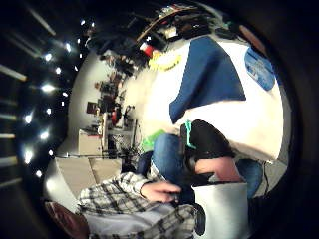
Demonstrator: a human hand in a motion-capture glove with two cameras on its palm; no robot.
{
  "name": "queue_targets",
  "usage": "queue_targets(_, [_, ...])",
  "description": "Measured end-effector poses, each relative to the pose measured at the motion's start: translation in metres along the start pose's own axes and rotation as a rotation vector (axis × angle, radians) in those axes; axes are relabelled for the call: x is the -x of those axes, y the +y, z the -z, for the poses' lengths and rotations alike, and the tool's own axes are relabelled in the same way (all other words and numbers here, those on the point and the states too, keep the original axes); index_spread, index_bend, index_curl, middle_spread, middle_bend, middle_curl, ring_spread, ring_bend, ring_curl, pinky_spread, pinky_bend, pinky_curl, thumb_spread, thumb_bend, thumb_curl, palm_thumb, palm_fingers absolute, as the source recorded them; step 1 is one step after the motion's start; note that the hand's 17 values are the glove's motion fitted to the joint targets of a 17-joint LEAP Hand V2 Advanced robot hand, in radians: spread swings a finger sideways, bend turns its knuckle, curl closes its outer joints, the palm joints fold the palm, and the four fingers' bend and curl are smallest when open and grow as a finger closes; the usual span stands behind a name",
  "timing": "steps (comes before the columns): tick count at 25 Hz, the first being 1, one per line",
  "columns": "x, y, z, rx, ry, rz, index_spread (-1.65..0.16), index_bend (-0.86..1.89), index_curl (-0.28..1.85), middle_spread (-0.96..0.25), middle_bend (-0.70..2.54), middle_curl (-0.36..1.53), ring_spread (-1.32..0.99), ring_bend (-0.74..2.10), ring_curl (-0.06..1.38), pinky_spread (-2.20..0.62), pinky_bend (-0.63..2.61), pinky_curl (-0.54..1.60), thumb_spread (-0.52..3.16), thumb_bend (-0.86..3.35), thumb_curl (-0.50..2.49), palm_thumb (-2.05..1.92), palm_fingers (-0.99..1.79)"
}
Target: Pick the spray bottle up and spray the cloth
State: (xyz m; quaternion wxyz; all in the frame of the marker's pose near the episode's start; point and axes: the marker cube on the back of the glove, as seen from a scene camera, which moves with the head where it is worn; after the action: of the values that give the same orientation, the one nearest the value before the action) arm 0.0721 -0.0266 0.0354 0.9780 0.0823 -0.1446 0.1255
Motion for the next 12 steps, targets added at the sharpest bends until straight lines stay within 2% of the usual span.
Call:
queue_targets(7, [-0.06, -0.044, -0.02, -0.135, -0.392, -0.254, -0.29, 0.1, 0.26, -0.02, 0.29, 0.34, -0.01, 0.4, 0.3, 0.19, 0.24, 0.26, 1.16, 0.09, 0.38, 0.57, 0.46])
queue_targets(12, [-0.092, -0.071, -0.036, -0.235, -0.635, -0.373, -0.27, 0.12, 0.25, -0.01, 0.2, 0.32, -0.02, 0.43, 0.32, 0.19, 0.31, 0.3, 1.15, 0.08, 0.4, 0.62, 0.41])
